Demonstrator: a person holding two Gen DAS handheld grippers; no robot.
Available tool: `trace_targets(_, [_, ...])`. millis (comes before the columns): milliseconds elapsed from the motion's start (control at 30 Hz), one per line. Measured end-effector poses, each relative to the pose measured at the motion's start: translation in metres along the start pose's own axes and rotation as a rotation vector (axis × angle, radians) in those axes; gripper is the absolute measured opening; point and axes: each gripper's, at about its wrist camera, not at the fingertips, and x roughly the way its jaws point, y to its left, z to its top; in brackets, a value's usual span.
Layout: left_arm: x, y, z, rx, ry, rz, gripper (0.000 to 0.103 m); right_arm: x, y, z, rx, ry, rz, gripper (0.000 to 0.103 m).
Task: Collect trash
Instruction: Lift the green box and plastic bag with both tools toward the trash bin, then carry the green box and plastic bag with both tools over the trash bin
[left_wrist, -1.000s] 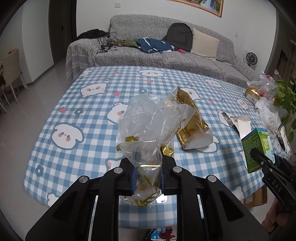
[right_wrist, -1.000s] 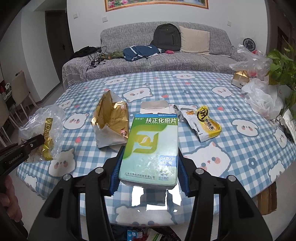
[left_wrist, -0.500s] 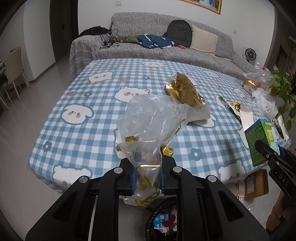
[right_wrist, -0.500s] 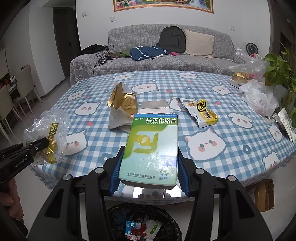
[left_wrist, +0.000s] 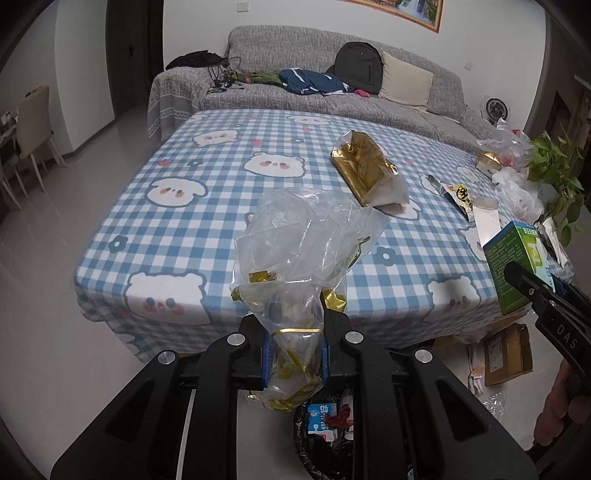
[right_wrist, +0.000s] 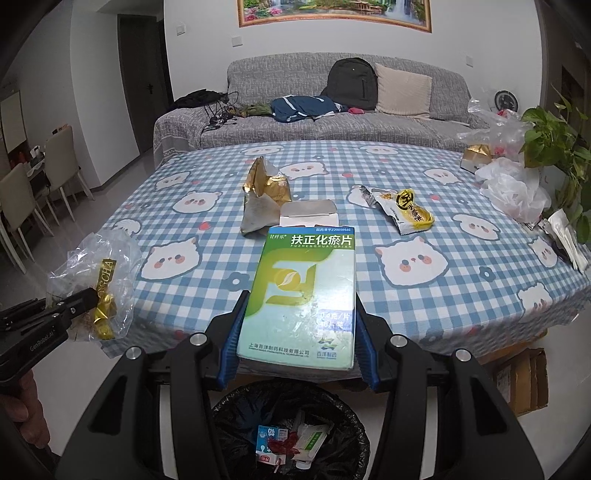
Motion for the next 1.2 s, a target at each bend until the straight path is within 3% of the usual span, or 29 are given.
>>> trace_targets(533, [-0.005,0.027,-0.072,-0.038,0.053,0.011,0.017,-0.017,0.028,-0.051,-0.055,0.035,0.014,0.048])
trace_targets(1200, [0.024,0.036,-0.145,-0.040,0.126,0.027,0.017,0.025,0.021,-0.142,-0.034,0.203,0.004,0.049])
